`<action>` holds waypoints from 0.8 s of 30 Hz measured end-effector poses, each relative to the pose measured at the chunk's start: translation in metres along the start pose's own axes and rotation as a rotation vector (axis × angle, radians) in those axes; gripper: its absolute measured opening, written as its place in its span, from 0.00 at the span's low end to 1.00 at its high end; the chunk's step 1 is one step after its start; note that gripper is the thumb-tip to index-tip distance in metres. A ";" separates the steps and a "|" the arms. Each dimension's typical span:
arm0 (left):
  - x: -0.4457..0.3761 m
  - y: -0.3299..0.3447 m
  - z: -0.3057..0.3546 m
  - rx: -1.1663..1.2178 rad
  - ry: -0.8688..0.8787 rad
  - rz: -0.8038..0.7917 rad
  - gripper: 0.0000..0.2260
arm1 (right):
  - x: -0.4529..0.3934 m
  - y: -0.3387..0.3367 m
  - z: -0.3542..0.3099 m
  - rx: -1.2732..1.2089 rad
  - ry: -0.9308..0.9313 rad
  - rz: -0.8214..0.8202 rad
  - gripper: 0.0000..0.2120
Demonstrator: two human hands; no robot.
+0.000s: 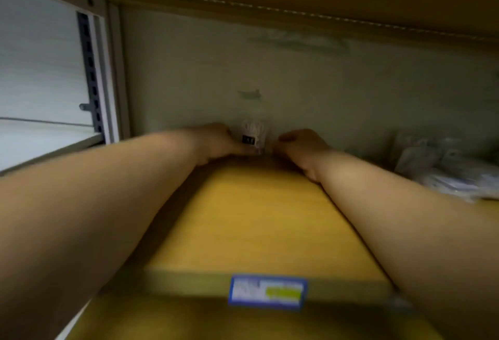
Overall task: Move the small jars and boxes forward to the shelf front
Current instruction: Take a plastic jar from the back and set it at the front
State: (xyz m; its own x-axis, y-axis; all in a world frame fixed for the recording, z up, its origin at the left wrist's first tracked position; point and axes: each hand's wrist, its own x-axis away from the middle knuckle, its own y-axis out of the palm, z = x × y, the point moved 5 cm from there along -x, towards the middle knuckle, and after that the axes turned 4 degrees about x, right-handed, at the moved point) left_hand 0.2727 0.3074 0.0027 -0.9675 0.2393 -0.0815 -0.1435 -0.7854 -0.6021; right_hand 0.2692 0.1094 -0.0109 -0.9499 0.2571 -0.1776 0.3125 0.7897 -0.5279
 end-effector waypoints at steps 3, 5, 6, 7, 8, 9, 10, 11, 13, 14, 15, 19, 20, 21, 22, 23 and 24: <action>0.044 0.004 0.013 0.194 -0.126 -0.134 0.29 | 0.029 -0.009 -0.006 -0.143 0.101 -0.073 0.15; 0.078 0.004 0.013 0.195 -0.175 -0.092 0.18 | 0.058 -0.011 -0.011 -0.267 0.104 -0.145 0.10; 0.093 0.004 0.013 0.208 -0.193 -0.050 0.15 | 0.069 -0.012 -0.011 -0.311 0.102 -0.152 0.12; 0.106 0.003 0.013 0.255 -0.200 0.015 0.11 | 0.080 -0.013 -0.009 -0.329 0.105 -0.139 0.12; 0.117 0.001 0.012 0.323 -0.202 0.086 0.09 | 0.092 -0.015 -0.009 -0.309 0.104 -0.124 0.15; 0.128 -0.001 0.014 0.386 -0.194 0.141 0.07 | 0.104 -0.018 -0.009 -0.282 0.098 -0.123 0.16; 0.138 0.000 0.015 0.418 -0.191 0.185 0.07 | 0.117 -0.021 -0.010 -0.258 0.086 -0.146 0.16; 0.145 0.003 0.015 0.410 -0.184 0.222 0.06 | 0.131 -0.025 -0.011 -0.230 0.074 -0.174 0.16; 0.161 0.009 0.018 0.293 -0.163 0.283 0.05 | 0.157 -0.035 -0.010 -0.183 0.037 -0.204 0.17; 0.168 0.011 0.020 0.224 -0.148 0.329 0.06 | 0.167 -0.040 -0.009 -0.153 0.006 -0.198 0.18; 0.175 0.012 0.022 0.177 -0.129 0.386 0.07 | 0.175 -0.045 -0.009 -0.127 -0.027 -0.191 0.18; 0.189 0.010 0.027 0.150 -0.135 0.493 0.07 | 0.190 -0.056 -0.013 -0.118 -0.051 -0.180 0.14; 0.189 0.010 0.028 0.117 -0.134 0.481 0.07 | 0.192 -0.056 -0.013 -0.127 -0.042 -0.175 0.14; 0.188 0.010 0.029 0.079 -0.128 0.475 0.08 | 0.193 -0.057 -0.013 -0.136 -0.043 -0.165 0.14; 0.186 0.010 0.030 0.046 -0.117 0.480 0.08 | 0.193 -0.057 -0.014 -0.131 -0.047 -0.150 0.14; 0.185 0.011 0.031 0.015 -0.108 0.476 0.09 | 0.192 -0.056 -0.013 -0.124 -0.049 -0.139 0.14; 0.182 0.011 0.029 -0.001 -0.107 0.460 0.10 | 0.194 -0.055 -0.013 -0.121 -0.043 -0.133 0.14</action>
State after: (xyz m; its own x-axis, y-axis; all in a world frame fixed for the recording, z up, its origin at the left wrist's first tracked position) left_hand 0.0884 0.3254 0.0043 -0.9465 -0.1938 -0.2580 0.3055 -0.7955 -0.5233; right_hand 0.0676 0.1228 -0.0052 -0.9809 0.1241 -0.1501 0.1792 0.8772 -0.4454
